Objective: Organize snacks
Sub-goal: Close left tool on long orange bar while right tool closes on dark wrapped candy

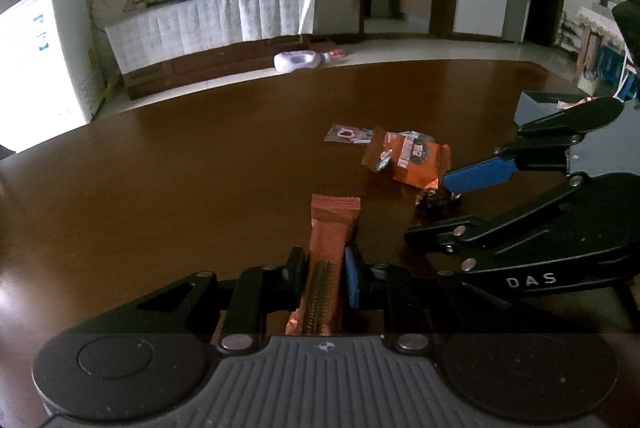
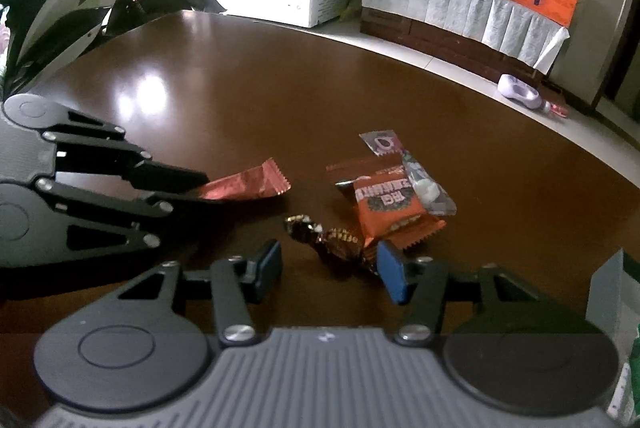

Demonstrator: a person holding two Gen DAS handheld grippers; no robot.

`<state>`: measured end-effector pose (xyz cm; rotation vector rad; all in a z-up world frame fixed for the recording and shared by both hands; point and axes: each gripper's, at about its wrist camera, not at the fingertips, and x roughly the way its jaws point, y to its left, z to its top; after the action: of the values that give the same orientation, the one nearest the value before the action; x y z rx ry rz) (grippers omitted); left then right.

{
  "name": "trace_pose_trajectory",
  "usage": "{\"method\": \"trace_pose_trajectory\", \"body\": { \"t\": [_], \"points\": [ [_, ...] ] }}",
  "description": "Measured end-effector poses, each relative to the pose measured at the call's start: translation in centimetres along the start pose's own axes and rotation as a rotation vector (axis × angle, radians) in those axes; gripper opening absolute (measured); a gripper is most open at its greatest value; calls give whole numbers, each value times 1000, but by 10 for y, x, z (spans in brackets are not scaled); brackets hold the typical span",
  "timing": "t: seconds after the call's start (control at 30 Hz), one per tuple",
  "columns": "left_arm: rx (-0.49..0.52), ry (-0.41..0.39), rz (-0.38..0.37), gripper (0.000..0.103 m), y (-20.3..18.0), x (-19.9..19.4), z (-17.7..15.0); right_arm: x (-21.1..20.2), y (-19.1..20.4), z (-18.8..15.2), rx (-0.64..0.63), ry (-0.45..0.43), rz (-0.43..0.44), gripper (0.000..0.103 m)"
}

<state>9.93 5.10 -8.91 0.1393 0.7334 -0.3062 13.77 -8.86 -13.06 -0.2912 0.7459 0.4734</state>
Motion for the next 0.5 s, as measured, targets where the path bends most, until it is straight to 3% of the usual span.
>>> {"method": "trace_pose_trajectory", "body": {
  "t": [0.5],
  "points": [
    [-23,-8,5,22,4,-4,-1,10,12,3,-55,-42,-73,38]
  ]
}}
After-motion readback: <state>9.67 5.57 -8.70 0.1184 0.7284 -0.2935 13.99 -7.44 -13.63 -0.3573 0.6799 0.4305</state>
